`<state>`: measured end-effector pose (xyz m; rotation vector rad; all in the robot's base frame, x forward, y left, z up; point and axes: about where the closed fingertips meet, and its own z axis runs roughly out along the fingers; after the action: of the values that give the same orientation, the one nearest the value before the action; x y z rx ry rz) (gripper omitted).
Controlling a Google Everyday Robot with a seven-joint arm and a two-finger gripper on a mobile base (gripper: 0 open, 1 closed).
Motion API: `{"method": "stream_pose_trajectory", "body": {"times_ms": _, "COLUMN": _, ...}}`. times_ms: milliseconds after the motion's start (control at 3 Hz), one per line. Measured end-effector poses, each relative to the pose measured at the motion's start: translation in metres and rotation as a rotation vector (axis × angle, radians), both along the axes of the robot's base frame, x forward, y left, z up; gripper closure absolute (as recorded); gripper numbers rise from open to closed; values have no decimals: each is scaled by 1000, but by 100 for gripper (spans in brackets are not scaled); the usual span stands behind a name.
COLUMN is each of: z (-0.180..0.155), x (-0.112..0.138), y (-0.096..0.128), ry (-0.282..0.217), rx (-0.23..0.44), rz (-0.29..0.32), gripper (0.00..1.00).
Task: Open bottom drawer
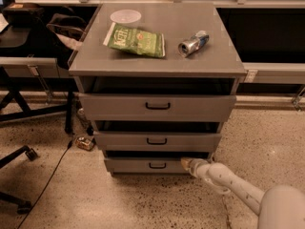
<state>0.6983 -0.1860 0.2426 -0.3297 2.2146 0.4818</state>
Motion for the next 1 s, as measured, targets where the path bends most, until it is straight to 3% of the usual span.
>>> {"method": "stream_pose_trajectory", "body": {"times_ms": 333, "z": 8, "x": 44, "y": -16, "ry": -97, "rx": 24, "rz": -98, "gripper": 100}}
{"method": "stream_pose_trajectory", "body": {"times_ms": 667, "z": 8, "x": 44, "y": -16, "ry": -97, "rx": 24, "rz": -99, "gripper": 100}}
{"method": "stream_pose_trajectory", "body": {"times_ms": 1000, "z": -9, "x": 48, "y": -17, "ry": -73, "rx": 14, "rz": -146, "gripper": 100}}
